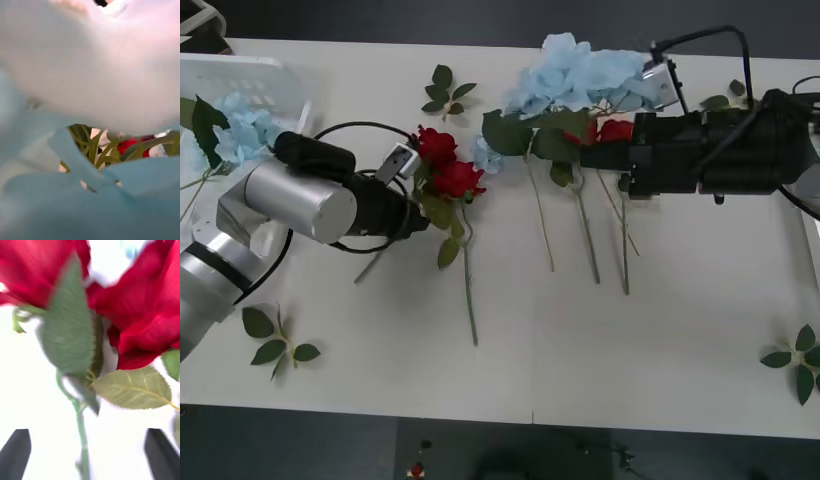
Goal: Put the red flowers into the right box and the blue flowers into the left box
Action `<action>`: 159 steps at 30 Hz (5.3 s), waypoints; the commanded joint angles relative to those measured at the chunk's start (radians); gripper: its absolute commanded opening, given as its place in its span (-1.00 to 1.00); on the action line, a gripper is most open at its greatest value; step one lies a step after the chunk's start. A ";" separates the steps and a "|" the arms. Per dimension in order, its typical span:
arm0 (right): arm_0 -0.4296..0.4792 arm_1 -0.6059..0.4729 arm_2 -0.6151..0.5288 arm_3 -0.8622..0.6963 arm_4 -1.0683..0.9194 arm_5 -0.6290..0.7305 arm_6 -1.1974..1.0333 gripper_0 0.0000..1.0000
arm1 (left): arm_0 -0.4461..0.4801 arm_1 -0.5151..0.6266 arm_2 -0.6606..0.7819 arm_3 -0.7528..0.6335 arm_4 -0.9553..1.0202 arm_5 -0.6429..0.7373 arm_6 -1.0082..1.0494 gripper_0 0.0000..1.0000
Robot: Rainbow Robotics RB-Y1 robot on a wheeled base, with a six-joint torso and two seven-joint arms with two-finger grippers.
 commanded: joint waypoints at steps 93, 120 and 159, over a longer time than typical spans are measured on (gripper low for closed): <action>0.061 0.280 0.000 -0.056 -0.137 0.002 -0.006 1.00 | 0.280 -0.186 0.148 -0.008 1.521 0.058 -0.973 -1.00; -0.171 -0.174 0.331 -0.051 0.037 -0.245 -0.760 1.00 | 0.175 0.311 0.751 -0.008 0.777 0.051 -0.427 -1.00; -0.653 0.303 0.899 0.958 0.400 -0.383 -1.456 1.00 | 0.274 0.289 0.857 -0.252 0.624 0.321 -0.372 1.00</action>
